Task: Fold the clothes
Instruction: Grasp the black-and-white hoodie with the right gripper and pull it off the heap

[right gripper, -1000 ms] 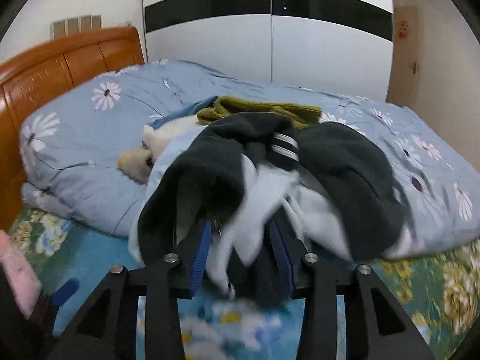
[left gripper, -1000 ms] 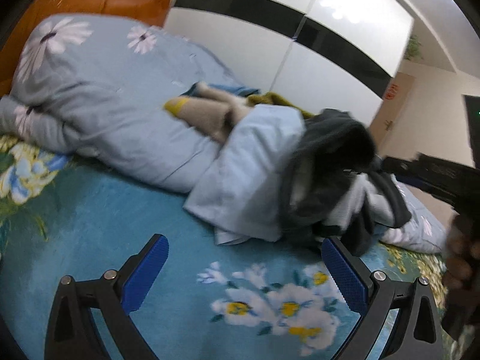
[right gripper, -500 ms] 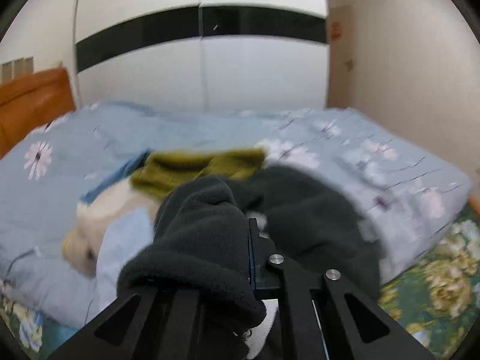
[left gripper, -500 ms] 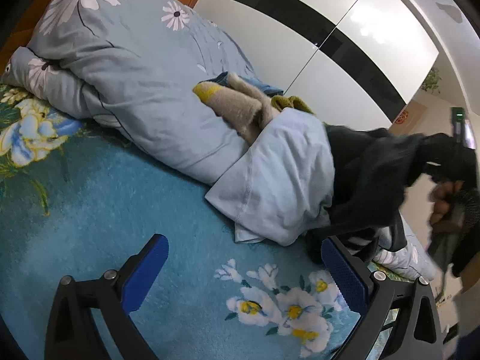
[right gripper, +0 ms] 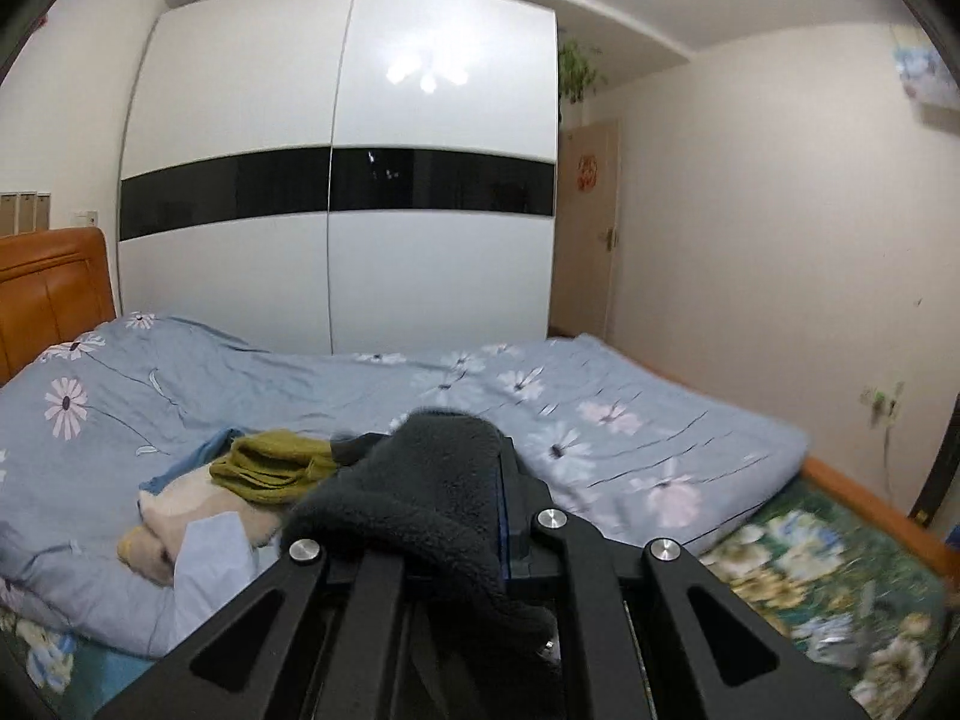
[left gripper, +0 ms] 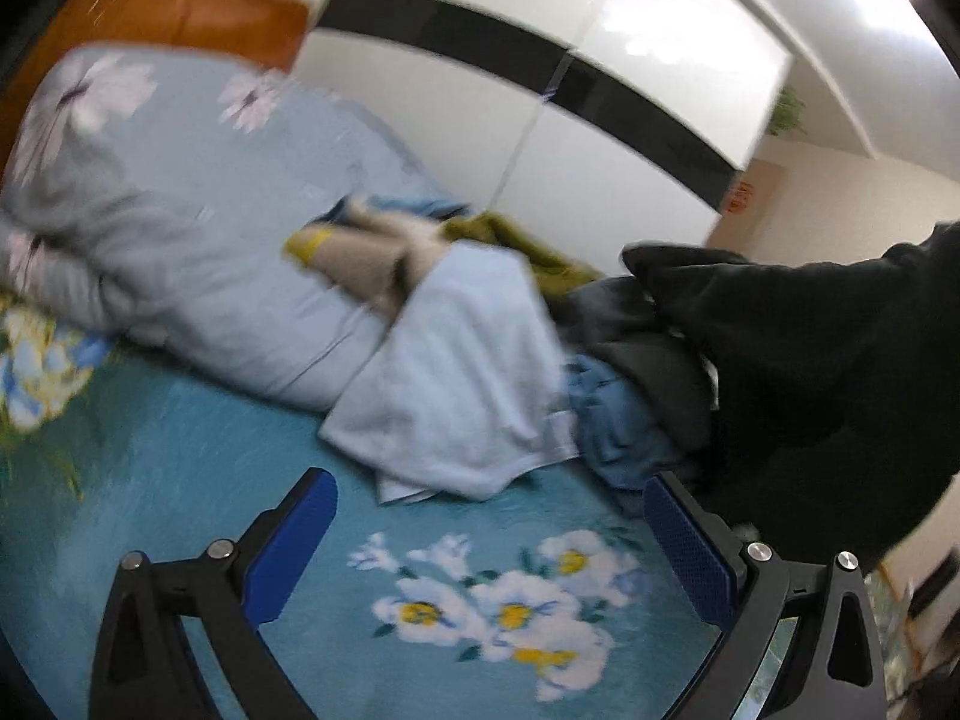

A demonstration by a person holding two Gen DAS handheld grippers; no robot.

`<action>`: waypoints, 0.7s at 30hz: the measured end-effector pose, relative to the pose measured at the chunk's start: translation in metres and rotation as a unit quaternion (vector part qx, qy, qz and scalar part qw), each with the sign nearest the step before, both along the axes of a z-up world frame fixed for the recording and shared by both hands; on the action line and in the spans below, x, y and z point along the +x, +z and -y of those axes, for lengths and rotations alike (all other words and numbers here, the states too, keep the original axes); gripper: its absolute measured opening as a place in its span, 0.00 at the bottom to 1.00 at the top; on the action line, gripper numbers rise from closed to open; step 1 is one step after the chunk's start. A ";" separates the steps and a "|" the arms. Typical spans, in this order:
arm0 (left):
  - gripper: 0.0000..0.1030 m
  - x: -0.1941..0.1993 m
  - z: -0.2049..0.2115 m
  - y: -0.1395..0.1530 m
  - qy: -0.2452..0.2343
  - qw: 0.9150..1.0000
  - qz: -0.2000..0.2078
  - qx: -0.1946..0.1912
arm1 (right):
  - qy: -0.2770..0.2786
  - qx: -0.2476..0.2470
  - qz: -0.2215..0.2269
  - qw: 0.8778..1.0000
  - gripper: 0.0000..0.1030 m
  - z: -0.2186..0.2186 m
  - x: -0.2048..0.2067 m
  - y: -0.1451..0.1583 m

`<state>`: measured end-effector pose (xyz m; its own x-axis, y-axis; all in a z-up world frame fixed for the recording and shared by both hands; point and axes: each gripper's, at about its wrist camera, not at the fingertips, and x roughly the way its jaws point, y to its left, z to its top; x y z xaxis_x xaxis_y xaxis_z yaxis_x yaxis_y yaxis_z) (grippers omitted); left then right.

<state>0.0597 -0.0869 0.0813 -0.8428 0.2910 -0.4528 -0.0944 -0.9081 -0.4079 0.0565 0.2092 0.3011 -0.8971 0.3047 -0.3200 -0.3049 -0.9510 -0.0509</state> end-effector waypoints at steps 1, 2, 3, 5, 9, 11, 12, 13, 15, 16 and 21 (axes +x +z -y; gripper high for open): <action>1.00 0.007 -0.006 0.010 -0.010 1.000 -0.017 -0.007 | 0.001 0.002 -0.004 1.000 0.05 -0.002 0.017 0.010; 1.00 0.012 -0.010 0.016 -0.016 0.999 -0.027 -0.010 | 0.003 0.000 -0.010 1.000 0.05 -0.006 0.031 0.017; 1.00 0.020 -0.014 0.025 -0.023 0.999 -0.041 -0.014 | 0.008 -0.002 -0.017 1.000 0.05 -0.010 0.050 0.028; 1.00 0.034 -0.018 0.037 -0.032 0.998 -0.057 -0.013 | 0.017 -0.004 -0.031 0.999 0.05 -0.016 0.088 0.048; 1.00 0.062 -0.022 0.043 -0.060 0.997 -0.054 -0.008 | 0.061 0.005 -0.043 0.997 0.05 -0.010 0.141 0.070; 1.00 0.074 -0.022 0.036 -0.065 0.997 -0.039 -0.010 | 0.098 -0.003 -0.017 0.995 0.05 0.001 0.145 0.067; 1.00 0.082 -0.020 0.030 -0.070 0.997 -0.026 -0.013 | 0.116 -0.006 0.002 0.993 0.05 0.008 0.144 0.063; 1.00 0.089 -0.017 0.024 -0.071 0.997 -0.014 -0.016 | 0.130 -0.007 0.022 0.991 0.05 0.015 0.140 0.055; 1.00 0.103 -0.010 0.013 -0.071 0.997 0.007 -0.022 | 0.159 -0.011 0.058 0.985 0.05 0.027 0.127 0.031; 1.00 0.113 -0.004 0.006 -0.069 0.997 0.020 -0.027 | 0.179 -0.021 0.079 0.980 0.06 0.035 0.118 0.014; 1.00 0.146 0.020 -0.018 -0.063 0.995 0.067 -0.035 | 0.257 -0.102 0.200 0.940 0.06 0.069 0.081 -0.099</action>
<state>0.2062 -0.1065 0.0637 -0.7321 0.3552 -0.5813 -0.1594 -0.9190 -0.3607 0.1373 0.1401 0.2025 -0.7043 -0.2403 -0.6680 0.2022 -0.9699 0.1357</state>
